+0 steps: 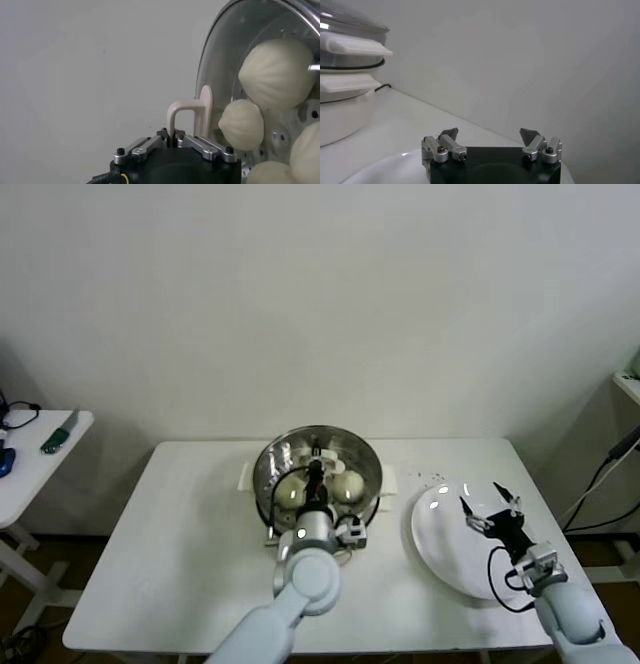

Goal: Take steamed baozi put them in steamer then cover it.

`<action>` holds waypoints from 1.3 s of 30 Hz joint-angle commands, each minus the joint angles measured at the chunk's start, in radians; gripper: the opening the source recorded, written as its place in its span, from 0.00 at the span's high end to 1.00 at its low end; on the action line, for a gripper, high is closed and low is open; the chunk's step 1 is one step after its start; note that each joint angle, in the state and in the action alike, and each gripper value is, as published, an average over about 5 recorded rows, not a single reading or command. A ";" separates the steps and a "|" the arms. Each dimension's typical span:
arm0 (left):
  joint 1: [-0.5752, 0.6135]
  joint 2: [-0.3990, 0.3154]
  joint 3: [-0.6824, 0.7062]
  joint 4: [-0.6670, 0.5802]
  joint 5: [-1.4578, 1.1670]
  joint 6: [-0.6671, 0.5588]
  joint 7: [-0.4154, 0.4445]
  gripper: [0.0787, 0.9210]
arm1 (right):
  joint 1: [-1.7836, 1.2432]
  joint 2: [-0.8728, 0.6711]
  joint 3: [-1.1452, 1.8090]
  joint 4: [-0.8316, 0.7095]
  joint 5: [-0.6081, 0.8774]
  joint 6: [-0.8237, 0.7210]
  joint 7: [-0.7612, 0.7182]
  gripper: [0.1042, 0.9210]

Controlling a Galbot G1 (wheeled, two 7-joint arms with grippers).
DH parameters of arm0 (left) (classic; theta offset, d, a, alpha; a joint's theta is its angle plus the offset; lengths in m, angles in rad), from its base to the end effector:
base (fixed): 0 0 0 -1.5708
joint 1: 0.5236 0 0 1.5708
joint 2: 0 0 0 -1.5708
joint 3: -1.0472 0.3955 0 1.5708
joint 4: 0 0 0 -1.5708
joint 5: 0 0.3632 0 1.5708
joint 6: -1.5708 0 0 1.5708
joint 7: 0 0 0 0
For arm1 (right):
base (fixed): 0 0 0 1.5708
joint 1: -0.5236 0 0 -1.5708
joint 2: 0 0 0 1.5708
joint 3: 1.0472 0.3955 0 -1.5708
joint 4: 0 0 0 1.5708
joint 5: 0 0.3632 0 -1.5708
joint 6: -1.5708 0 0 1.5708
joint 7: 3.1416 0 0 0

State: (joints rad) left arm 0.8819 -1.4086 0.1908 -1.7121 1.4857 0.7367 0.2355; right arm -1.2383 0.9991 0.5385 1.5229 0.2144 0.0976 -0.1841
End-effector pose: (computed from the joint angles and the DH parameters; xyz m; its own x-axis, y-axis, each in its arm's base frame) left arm 0.3301 -0.1769 -0.3280 -0.9997 -0.0129 0.0198 0.0198 -0.0022 0.9998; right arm 0.2907 -0.2279 -0.4069 -0.9668 -0.1672 0.1930 -0.2229 0.9215 -0.3182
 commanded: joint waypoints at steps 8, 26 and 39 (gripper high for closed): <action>0.003 0.003 -0.005 0.012 0.021 0.049 0.016 0.92 | -0.003 0.002 0.002 -0.008 -0.011 0.006 -0.009 0.12; 0.067 0.076 -0.012 -0.200 -0.081 0.049 0.035 0.48 | -0.009 -0.001 0.009 0.012 0.001 -0.040 0.000 0.12; 0.235 0.251 -0.114 -0.467 -0.312 0.049 -0.048 0.12 | -0.018 0.002 0.027 0.047 0.020 -0.105 0.016 0.12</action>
State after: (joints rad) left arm 0.9996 -1.2828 0.1461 -1.9628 1.3543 0.7367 0.2499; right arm -1.2517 0.9998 0.5565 1.5533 0.2223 0.0275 -0.1758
